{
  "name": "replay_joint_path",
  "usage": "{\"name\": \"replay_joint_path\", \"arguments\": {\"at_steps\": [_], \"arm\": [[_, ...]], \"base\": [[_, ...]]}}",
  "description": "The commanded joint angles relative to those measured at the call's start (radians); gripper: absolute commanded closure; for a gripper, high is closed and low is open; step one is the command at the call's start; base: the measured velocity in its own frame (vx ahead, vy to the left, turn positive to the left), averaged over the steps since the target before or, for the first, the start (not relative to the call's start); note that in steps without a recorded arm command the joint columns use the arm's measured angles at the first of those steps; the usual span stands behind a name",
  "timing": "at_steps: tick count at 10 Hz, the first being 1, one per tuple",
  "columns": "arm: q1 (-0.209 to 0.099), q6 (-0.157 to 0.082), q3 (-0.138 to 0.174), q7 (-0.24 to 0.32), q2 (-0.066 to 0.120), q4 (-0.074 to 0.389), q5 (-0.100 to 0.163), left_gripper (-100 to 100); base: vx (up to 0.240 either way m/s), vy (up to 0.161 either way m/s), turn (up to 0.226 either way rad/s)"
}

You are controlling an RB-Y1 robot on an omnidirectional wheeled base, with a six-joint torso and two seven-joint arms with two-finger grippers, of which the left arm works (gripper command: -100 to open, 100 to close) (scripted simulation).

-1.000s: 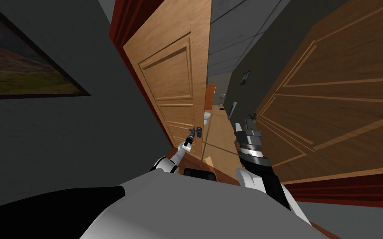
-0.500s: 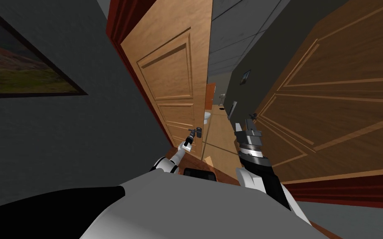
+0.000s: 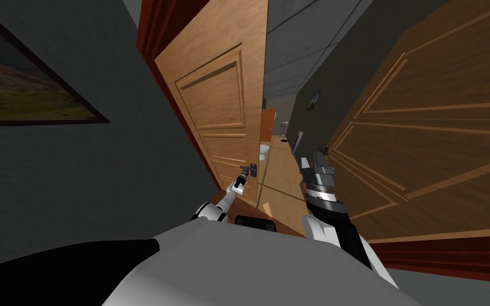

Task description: Push the door open

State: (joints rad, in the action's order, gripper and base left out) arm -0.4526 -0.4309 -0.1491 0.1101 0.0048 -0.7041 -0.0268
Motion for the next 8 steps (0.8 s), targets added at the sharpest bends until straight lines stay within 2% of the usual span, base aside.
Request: {"name": "replay_joint_path", "arguments": {"at_steps": [1, 3, 6, 8], "arm": [[-0.018, -0.014, 0.024, -0.011, 0.012, 0.013, 0.006, 100], [-0.017, -0.014, 0.043, -0.018, 0.023, 0.014, 0.011, 100], [-0.016, -0.014, 0.089, -0.033, 0.045, 0.017, 0.023, 100], [-0.016, -0.014, 0.089, -0.033, 0.045, 0.017, 0.023, 100]], "base": [[0.166, -0.138, 0.069], [0.167, -0.114, 0.045], [0.194, -0.153, 0.08], [0.081, -0.088, 0.04]]}}
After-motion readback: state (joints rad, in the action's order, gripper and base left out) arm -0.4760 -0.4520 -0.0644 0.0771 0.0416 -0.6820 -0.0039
